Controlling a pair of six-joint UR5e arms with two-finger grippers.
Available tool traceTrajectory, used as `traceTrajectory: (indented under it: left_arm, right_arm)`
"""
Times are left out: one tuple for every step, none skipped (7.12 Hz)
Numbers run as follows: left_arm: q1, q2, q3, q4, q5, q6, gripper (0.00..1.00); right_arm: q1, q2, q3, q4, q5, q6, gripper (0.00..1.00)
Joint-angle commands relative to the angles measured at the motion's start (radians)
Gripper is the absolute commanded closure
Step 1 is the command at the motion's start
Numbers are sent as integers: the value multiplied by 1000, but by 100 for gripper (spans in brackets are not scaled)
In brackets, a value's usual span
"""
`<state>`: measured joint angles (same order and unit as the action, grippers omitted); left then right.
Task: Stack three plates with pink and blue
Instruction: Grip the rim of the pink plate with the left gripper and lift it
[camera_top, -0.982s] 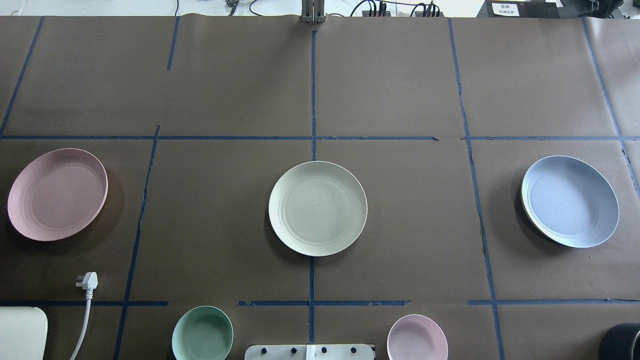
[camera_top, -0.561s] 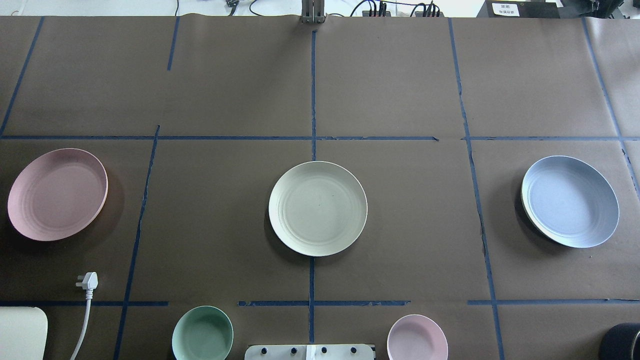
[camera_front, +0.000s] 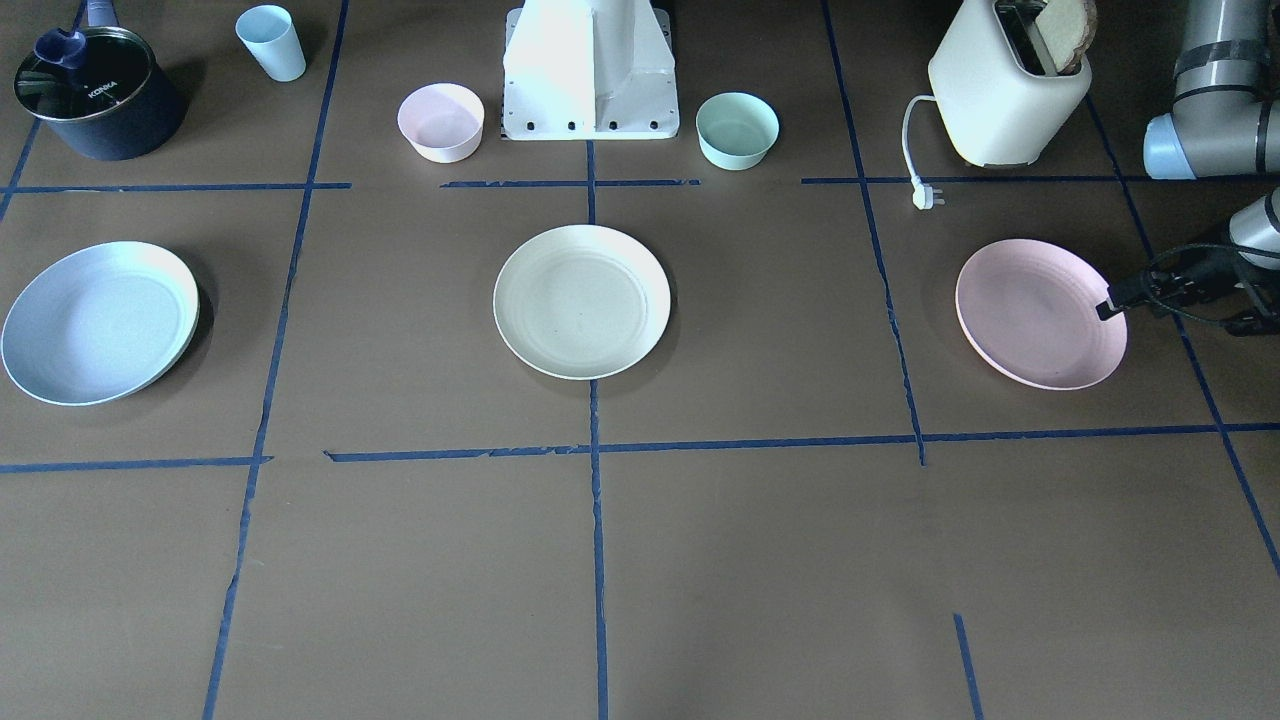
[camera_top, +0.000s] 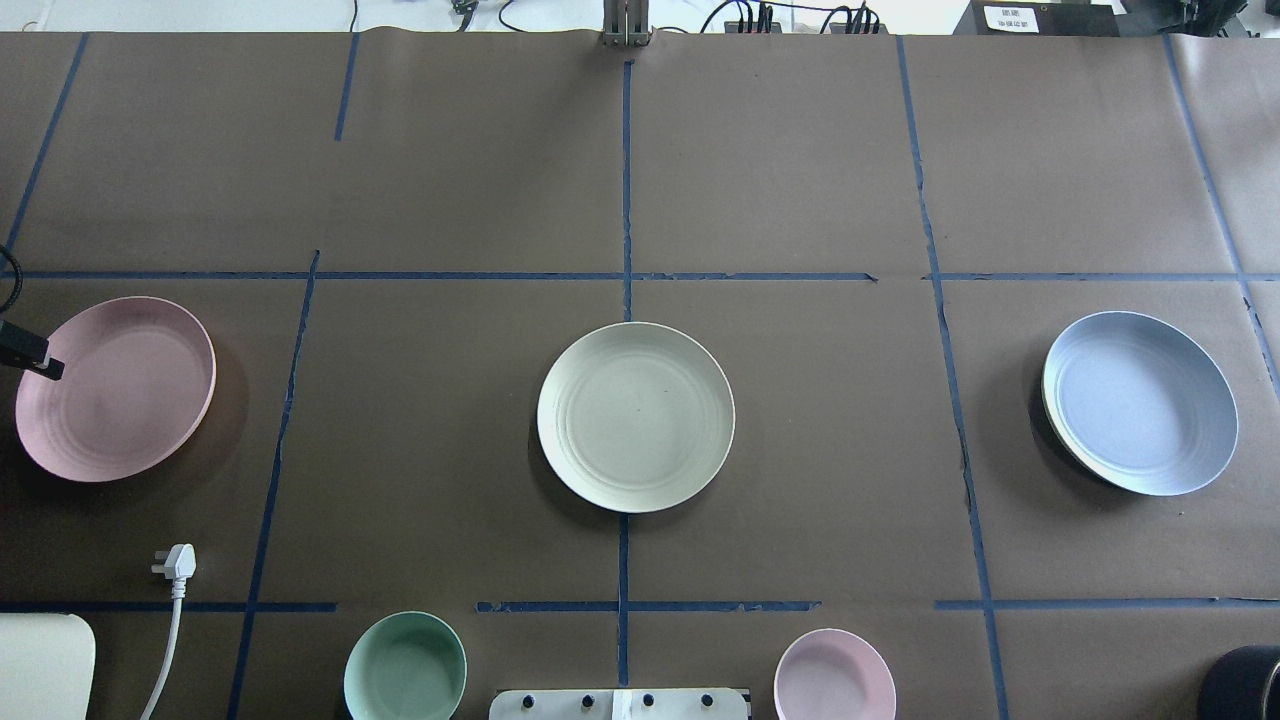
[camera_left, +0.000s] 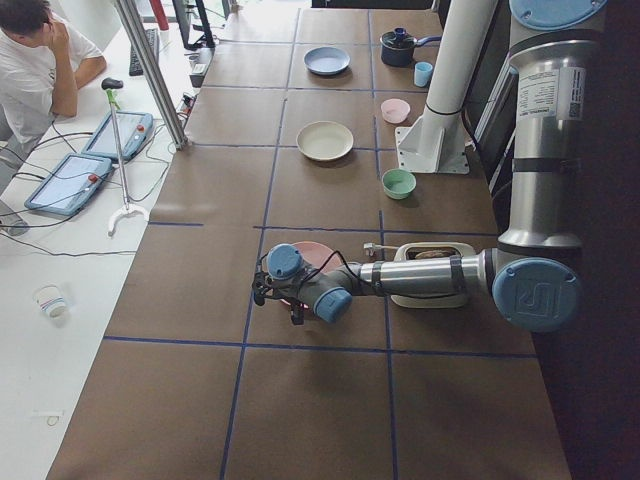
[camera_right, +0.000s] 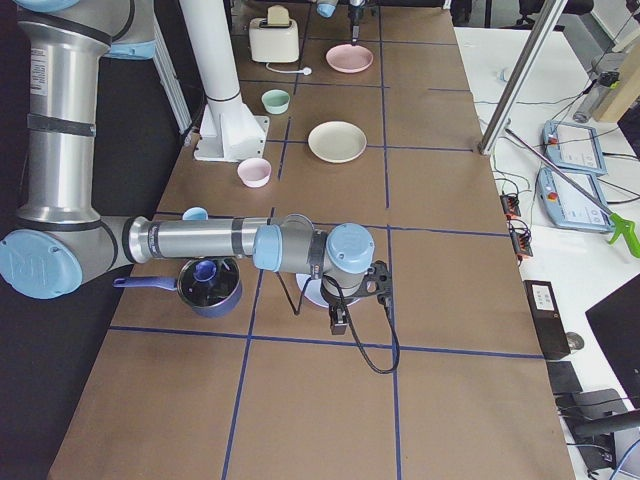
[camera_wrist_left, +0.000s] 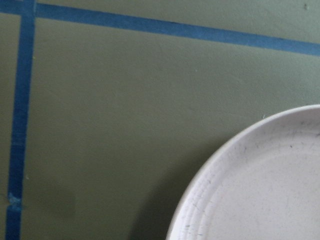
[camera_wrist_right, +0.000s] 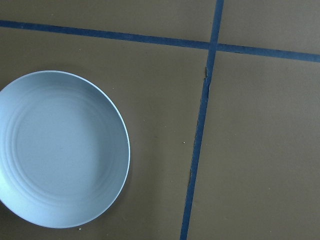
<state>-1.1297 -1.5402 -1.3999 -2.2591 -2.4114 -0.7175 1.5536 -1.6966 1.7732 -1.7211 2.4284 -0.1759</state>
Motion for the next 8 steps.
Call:
traceTrajectory:
  left_arm:
    - [13,-1,1,-2,-2,0,71]
    - [13,-1,1,-2,-2,1,94]
    - [13,-1,-1,-4,-5,0,100]
    - [13,-9,-17,-16,-9,-6,100]
    - [15,-62,-49,-28,-18,-61,100]
    - [31,-151,-74,-28,-102,-144,100]
    - [85,-235,-106,-25,-135,-224,100]
    - [175,-307,-146,-23,-130,-290,100]
  right_arm:
    - [-1,0,3,0,4,1,0]
    - [-3,0,2,0,6,1,0]
    - [-7,0,2,0,6,1,0]
    - [-7,0,2,0,6,1,0]
    - [-9,0,3,0,6,1,0]
    - [-9,0,6,0,17,1,0]
    - [-9,0,3,35,21,4,0]
    - [-9,-3,-1,81,24,9,0]
